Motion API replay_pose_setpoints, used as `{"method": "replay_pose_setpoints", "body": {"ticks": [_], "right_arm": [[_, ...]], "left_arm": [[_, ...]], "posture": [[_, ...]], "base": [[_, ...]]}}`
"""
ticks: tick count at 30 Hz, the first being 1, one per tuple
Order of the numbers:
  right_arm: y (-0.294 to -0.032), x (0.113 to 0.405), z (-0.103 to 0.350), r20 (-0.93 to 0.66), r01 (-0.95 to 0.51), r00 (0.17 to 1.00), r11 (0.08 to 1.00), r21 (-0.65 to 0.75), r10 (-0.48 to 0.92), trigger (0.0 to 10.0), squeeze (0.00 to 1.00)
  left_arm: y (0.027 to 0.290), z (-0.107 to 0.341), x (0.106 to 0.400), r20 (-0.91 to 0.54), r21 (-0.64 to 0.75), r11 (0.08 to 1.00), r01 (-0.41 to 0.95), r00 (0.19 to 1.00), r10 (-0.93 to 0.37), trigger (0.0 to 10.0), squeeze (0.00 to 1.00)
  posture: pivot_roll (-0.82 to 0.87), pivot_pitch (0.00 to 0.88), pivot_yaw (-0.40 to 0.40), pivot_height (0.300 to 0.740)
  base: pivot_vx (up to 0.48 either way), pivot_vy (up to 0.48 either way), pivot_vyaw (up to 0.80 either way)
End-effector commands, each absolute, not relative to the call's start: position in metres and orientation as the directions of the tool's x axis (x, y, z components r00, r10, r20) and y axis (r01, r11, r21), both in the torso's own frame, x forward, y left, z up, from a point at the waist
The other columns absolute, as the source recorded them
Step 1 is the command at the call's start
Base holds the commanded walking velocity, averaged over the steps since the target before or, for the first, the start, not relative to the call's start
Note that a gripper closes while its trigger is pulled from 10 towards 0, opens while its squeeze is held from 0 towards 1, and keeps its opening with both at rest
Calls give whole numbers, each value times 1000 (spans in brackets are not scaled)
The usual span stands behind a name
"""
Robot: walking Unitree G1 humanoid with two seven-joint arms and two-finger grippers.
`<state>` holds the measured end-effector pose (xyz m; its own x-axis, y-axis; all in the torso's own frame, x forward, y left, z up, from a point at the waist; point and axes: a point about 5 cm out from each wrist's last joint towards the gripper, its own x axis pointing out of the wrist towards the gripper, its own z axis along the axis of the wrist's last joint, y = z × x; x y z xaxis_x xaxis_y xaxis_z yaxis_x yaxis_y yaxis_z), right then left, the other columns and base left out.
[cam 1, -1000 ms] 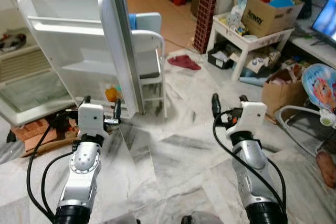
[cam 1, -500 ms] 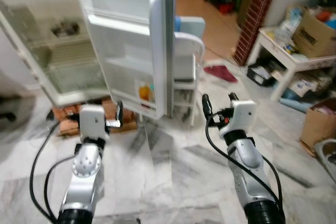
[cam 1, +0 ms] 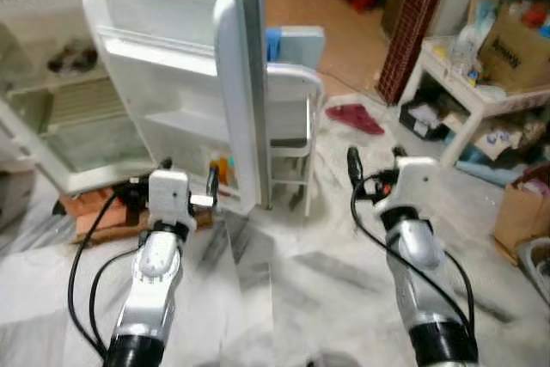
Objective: Restocking fridge
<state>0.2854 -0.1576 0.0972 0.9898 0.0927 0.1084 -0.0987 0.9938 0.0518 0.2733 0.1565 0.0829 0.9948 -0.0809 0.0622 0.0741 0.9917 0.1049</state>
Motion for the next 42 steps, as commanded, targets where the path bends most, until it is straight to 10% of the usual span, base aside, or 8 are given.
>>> {"method": "replay_pose_setpoints", "body": {"ticks": [1, 24, 34, 42], "right_arm": [[-144, 288, 101, 125, -145, 983, 988, 60, 137, 10000, 0], [-144, 300, 106, 126, -160, 980, 987, 33, 155, 10000, 0], [-143, 313, 115, 154, -184, 972, 982, 35, 176, 10000, 0], [-100, 304, 134, 223, -587, 810, 748, 311, 543, 10000, 0]], "left_arm": [[169, 80, 271, 47, 118, 992, 39, 998, -45, 10000, 0], [192, 56, 251, -99, 163, 986, -32, 994, 49, 10000, 0], [183, 46, 226, -167, 212, 964, 158, 978, -124, 10000, 0], [177, 42, 216, -222, 167, 958, 231, 956, -192, 10000, 0]], "posture": [[-73, 0, 25, 740], [-48, 0, 19, 740], [-18, 0, 5, 740], [-3, 12, 5, 740]], "base": [[480, 0, 788], [235, 0, 361], [0, 0, 707], [0, 0, 110]]}}
